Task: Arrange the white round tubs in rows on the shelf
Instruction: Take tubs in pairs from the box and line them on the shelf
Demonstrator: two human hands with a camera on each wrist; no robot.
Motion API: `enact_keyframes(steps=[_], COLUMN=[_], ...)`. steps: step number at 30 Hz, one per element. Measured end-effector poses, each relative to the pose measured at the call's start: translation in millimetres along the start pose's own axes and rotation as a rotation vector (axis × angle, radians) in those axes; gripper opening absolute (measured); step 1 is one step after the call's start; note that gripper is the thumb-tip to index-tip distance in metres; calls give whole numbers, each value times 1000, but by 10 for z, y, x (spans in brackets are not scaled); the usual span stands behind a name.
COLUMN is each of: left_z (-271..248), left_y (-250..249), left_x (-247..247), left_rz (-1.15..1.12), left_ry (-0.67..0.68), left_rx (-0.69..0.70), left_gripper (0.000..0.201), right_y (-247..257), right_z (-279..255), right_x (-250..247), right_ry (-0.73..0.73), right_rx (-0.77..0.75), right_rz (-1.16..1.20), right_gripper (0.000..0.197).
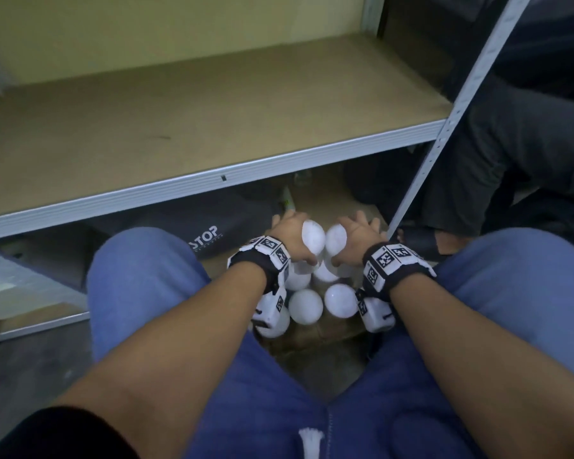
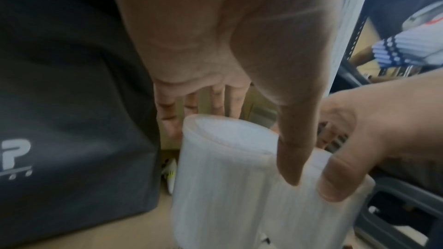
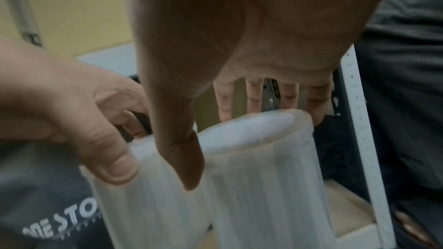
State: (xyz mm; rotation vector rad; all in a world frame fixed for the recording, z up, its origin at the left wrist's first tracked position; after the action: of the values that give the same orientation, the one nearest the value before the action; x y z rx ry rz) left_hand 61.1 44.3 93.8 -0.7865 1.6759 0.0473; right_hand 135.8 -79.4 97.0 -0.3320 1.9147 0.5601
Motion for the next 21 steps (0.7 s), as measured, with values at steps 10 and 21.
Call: enact_keyframes(steps=[10,21], left_z=[-386,-557], left_y=[-189,-256], left_x=[-950,-1986], left_rz=[-34,-131], left_ry=[-76,-302], left_rx=[108,174], left_gripper=[93,74], right_y=[344,789], right_z=[-363,-546], right_x=[-862,-1815], right_ry=[-162,-345], right_rx=[-164,-326], right_rz=[92,154], right_gripper=[78,69])
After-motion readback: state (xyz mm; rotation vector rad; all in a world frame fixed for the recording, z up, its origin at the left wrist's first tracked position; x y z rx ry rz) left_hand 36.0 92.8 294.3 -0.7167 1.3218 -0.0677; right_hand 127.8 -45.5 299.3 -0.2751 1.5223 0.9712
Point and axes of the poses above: each hand's wrist, its own z-axis towards the middle knuckle, its own x-axis out of the palm, y = z × x, the point moved 8 cm from there along z, towards the middle knuckle, and after that the axes turned 7 degrees about -y, right-handed, at the moved point
